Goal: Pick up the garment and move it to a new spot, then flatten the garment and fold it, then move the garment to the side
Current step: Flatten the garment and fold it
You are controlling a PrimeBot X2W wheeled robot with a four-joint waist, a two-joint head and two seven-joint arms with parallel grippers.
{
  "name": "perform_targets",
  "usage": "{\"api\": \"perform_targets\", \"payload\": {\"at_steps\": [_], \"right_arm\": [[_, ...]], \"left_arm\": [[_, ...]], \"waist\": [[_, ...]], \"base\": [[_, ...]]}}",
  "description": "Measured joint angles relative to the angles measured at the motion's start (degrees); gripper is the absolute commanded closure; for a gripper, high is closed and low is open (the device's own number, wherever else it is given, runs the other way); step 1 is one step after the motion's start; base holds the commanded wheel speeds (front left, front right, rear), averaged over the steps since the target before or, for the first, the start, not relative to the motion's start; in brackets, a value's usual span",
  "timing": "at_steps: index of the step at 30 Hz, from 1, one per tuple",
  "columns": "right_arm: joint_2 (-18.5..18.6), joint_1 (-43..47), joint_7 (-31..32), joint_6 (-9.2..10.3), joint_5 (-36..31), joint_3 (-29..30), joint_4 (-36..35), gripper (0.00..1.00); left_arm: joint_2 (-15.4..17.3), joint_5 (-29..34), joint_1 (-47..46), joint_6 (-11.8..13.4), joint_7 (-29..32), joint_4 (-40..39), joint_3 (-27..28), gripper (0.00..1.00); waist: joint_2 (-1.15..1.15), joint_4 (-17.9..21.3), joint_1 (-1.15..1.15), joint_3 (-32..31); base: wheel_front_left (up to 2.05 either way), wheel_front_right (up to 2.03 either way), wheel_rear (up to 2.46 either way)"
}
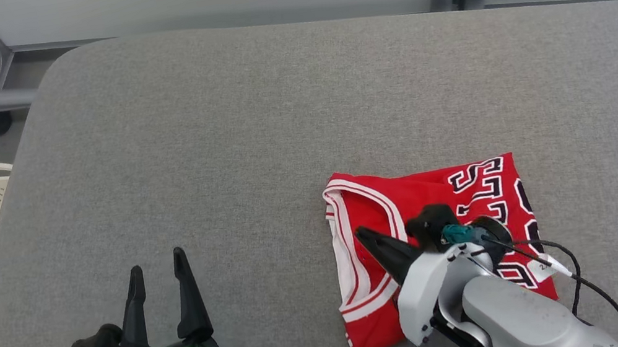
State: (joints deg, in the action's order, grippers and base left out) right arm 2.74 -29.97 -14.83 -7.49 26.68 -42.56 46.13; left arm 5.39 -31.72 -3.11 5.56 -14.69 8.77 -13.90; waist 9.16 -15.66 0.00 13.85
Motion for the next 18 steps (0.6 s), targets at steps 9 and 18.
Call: {"api": "perform_targets", "payload": {"at_steps": [9, 18], "right_arm": [[1.27, 1.18, 0.0, 0.0, -4.36, 9.96, -7.95, 1.0], [3.14, 5.1, -0.09, 0.0, -7.39, 19.72, -13.12, 0.0]], "left_arm": [[0.58, 0.0, 1.51, 0.34, 0.25, -0.45, -0.43, 0.0], [0.83, -0.08, 2.89, 1.01, 0.58, -1.56, -0.66, 0.0]], "waist": [[0.0, 3.15, 0.0, -2.42], [0.0, 7.38, 0.0, -4.64]], "base": [[0.0, 0.0, 0.0], [0.0, 0.0, 0.0]]}}
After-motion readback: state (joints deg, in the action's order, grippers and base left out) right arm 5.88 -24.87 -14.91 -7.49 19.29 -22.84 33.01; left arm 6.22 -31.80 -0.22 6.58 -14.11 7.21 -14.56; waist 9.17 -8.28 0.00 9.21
